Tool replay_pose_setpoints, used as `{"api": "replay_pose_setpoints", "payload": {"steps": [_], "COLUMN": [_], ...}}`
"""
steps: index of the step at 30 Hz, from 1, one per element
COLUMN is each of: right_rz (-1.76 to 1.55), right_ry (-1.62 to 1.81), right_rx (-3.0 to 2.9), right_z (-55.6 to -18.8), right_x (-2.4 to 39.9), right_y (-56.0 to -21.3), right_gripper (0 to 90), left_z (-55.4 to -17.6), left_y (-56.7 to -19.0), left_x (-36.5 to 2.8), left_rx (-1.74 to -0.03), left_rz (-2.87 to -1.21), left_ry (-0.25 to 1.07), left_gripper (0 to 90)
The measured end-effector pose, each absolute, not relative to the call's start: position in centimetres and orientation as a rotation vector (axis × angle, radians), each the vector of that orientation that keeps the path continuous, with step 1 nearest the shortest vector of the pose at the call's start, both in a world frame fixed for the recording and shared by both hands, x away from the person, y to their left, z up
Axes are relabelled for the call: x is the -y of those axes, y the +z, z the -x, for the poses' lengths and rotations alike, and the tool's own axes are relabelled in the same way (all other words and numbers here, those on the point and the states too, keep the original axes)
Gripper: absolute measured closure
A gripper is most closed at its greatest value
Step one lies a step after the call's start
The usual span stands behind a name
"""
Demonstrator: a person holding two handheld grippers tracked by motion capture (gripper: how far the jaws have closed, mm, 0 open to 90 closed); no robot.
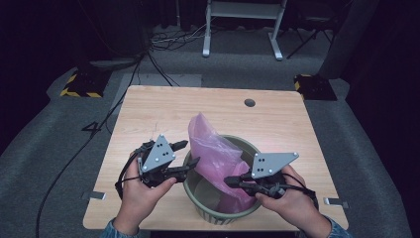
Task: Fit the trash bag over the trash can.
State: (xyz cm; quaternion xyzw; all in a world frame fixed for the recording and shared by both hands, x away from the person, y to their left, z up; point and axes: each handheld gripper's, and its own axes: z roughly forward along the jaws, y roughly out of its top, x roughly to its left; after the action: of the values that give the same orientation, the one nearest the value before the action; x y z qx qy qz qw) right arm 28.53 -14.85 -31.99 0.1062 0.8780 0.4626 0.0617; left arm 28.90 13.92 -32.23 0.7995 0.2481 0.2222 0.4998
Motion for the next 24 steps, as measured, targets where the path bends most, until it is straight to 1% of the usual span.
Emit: {"api": "replay_pose_setpoints", "payload": {"steps": [2,3,5,7,9,12,13,18,21,24], "right_rz": [-0.317,-0.315,-0.307,-0.298,-0.292,-0.289,-0.291,-0.320,-0.336,-0.328], "right_ry": [1.396,1.394,1.388,1.391,1.391,1.382,1.380,1.395,1.403,1.390], "right_rx": [-2.659,-2.662,-2.662,-2.664,-2.666,-2.680,-2.680,-2.656,-2.634,-2.640], "right_z": [-28.48,-28.43,-28.30,-28.12,-28.00,-27.89,-27.86,-27.85,-27.96,-28.11], "right_x": [14.74,14.66,14.48,14.33,14.27,14.28,14.31,14.51,14.61,14.73], "right_y": [-32.07,-32.13,-32.24,-32.29,-32.30,-32.28,-32.27,-32.12,-31.90,-31.77], "right_gripper": [90.0,90.0,90.0,90.0,90.0,88.1,86.5,70.6,51.5,44.2], "left_z": [-28.90,-28.86,-28.78,-28.68,-28.57,-28.39,-28.33,-28.13,-28.07,-28.00], "left_y": [-32.39,-32.44,-32.49,-32.50,-32.48,-32.47,-32.47,-32.44,-32.44,-32.45], "left_x": [-13.76,-13.68,-13.55,-13.41,-13.28,-13.16,-13.15,-13.20,-13.21,-13.20], "left_rx": [-0.587,-0.580,-0.561,-0.538,-0.520,-0.498,-0.495,-0.487,-0.482,-0.476], "left_rz": [-1.937,-1.936,-1.941,-1.954,-1.963,-1.964,-1.962,-1.964,-1.961,-1.963], "left_ry": [0.539,0.533,0.515,0.511,0.504,0.487,0.488,0.481,0.479,0.481], "left_gripper": [47.2,51.0,60.2,73.4,80.6,88.3,89.5,90.0,90.0,90.0]}}
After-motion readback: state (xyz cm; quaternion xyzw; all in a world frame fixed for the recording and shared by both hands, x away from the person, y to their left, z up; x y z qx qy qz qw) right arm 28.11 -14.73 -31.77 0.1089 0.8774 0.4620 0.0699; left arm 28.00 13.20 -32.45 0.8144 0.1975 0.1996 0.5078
